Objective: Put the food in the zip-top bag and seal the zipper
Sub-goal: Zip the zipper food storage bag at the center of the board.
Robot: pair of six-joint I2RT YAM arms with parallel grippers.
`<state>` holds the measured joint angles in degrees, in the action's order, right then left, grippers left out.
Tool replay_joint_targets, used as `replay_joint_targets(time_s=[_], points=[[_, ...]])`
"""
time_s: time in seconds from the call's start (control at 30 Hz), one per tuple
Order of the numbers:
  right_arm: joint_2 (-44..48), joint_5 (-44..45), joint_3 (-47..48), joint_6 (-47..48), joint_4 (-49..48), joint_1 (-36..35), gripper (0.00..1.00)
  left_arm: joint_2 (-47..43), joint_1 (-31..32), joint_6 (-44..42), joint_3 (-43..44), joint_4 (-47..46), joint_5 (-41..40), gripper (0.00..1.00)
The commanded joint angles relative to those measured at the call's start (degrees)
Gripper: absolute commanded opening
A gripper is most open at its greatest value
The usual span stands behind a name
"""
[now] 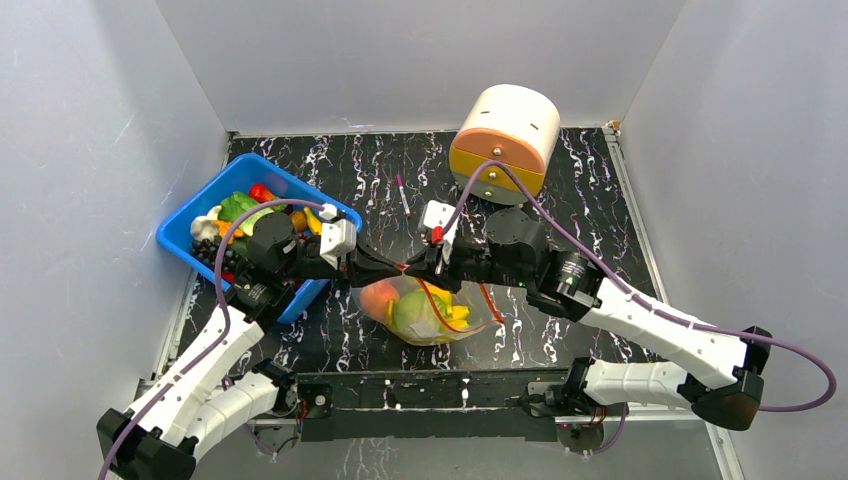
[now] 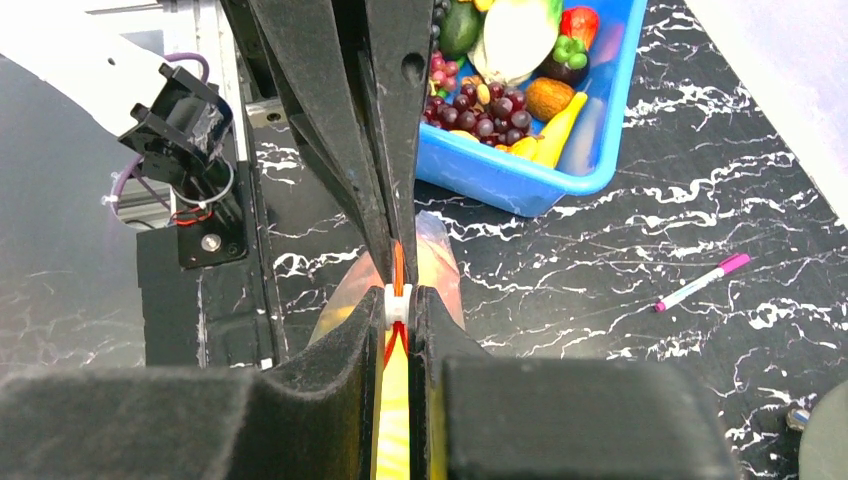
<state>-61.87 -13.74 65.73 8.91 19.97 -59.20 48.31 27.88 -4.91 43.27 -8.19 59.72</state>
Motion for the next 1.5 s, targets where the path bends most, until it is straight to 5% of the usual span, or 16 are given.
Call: replay_joint_targets(time_s=[0.0, 1.47], points=[[2.3, 2.8, 0.4, 0.5, 5.6, 0.2, 0.0, -1.6, -0.4, -0.2, 0.6, -3.4, -1.4, 0.0], [9.5, 12.2, -0.8, -0.7, 18.2, 0.7, 0.0, -5.6, -0.4, -11.5, 1.9, 10.4, -17.3, 0.0]])
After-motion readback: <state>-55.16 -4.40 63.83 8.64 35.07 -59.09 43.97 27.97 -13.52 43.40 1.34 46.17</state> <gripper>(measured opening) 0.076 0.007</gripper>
